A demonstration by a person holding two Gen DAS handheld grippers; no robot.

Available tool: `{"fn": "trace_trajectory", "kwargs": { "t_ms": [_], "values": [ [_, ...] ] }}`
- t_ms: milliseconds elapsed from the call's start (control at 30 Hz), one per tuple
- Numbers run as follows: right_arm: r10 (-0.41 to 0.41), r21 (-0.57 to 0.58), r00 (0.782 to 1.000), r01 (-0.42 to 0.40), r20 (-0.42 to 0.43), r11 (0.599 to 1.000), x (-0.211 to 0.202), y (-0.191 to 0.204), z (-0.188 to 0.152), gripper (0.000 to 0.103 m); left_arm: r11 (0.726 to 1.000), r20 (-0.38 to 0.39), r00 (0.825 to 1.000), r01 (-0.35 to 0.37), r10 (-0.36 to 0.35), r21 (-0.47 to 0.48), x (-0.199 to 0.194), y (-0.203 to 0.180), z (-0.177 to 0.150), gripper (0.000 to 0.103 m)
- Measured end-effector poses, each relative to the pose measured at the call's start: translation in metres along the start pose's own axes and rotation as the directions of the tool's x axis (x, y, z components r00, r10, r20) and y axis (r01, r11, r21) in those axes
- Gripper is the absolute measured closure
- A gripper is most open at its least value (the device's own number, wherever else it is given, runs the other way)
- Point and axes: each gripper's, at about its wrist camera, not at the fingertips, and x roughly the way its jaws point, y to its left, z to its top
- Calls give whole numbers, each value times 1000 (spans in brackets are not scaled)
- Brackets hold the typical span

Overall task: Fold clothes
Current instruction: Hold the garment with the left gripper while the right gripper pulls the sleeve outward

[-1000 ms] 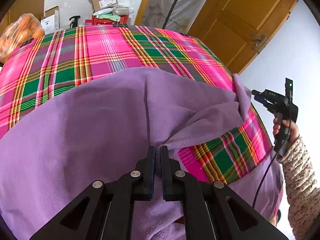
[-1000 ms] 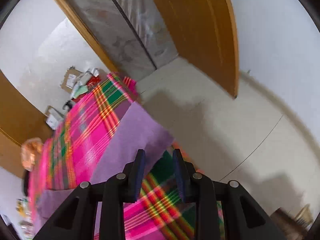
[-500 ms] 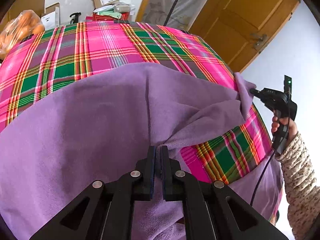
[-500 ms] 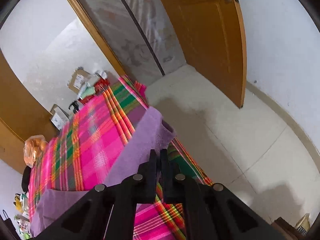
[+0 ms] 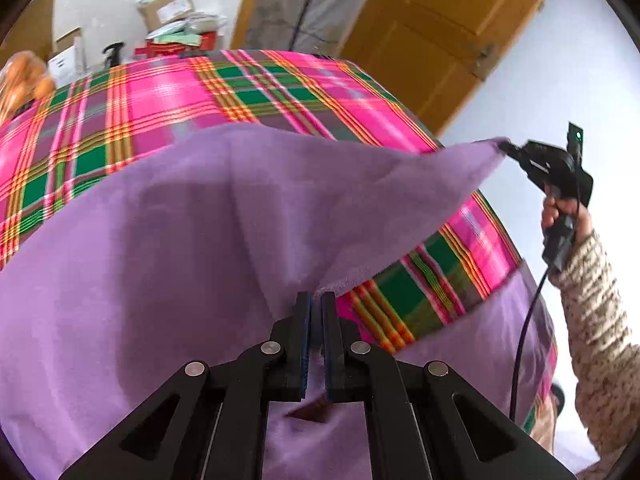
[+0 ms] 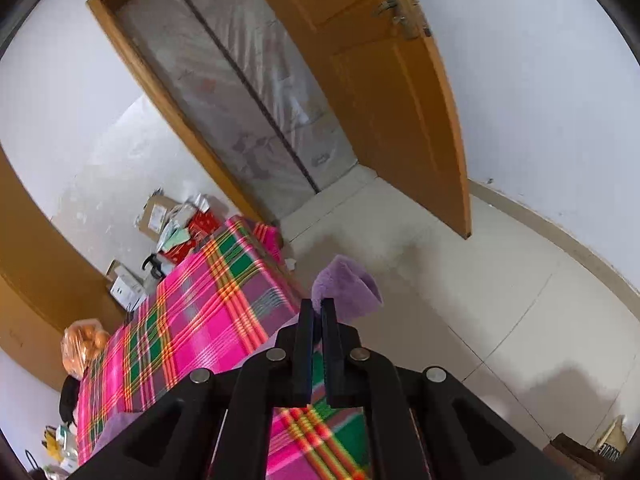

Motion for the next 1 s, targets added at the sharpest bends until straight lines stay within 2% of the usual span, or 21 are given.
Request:
{"fn": "trace_trajectory", "kwargs": {
  "t_ms": [133,267,467,800,900,1000],
  "values": [
    [-15,52,1000,16,-1,999,-5,-28,-5,99,999,-34,999,38,-37,30,6,-12,-6,98],
    [-66,76,996,71,-64,995,8,-52,-17,99,997,-60,997,56,-53,52,10,-21,-9,98],
    [-95,137,983,117,-159,984,35,-80,-31,99,996,-93,994,68,-63,52,19,-25,-10,98],
    [-102,92,993,107,-51,990,9,-63,-14,99,994,-99,991,94,-89,47,21,-33,-8,98],
    [-116,87,992,120,-54,989,9,-65,-16,99,993,-92,990,110,-106,41,19,-34,-7,98],
    [-146,115,984,158,-106,981,23,-76,-24,99,992,-120,985,127,-124,12,25,-30,-10,98]
  ]
}}
